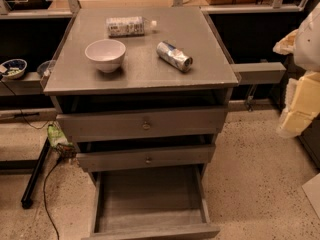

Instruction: Place redbull can into bottom drawer

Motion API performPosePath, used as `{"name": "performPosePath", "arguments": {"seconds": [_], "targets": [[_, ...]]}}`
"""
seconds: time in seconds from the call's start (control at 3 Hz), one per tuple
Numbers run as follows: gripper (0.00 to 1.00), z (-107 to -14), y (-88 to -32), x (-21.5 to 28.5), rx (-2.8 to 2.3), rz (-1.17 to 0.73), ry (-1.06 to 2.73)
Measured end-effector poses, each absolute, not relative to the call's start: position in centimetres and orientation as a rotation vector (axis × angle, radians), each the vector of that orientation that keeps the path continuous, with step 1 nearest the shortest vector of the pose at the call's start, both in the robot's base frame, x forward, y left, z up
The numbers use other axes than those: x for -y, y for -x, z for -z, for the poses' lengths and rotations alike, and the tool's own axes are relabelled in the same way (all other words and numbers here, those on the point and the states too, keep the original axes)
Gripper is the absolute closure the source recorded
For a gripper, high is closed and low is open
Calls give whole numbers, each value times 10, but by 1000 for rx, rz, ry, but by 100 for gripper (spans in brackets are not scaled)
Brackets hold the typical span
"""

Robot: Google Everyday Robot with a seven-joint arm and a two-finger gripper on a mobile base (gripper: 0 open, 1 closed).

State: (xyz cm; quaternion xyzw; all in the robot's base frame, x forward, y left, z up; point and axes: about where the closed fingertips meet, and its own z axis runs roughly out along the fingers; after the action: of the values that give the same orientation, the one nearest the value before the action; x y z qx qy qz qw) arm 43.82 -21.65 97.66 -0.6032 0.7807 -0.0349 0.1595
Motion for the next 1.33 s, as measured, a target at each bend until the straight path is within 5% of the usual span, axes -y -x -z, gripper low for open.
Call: {"name": "performPosePath", "arguments": {"seconds": [1.33], "targets": [[0, -972, -481, 151, -2223, 164, 1763]]}}
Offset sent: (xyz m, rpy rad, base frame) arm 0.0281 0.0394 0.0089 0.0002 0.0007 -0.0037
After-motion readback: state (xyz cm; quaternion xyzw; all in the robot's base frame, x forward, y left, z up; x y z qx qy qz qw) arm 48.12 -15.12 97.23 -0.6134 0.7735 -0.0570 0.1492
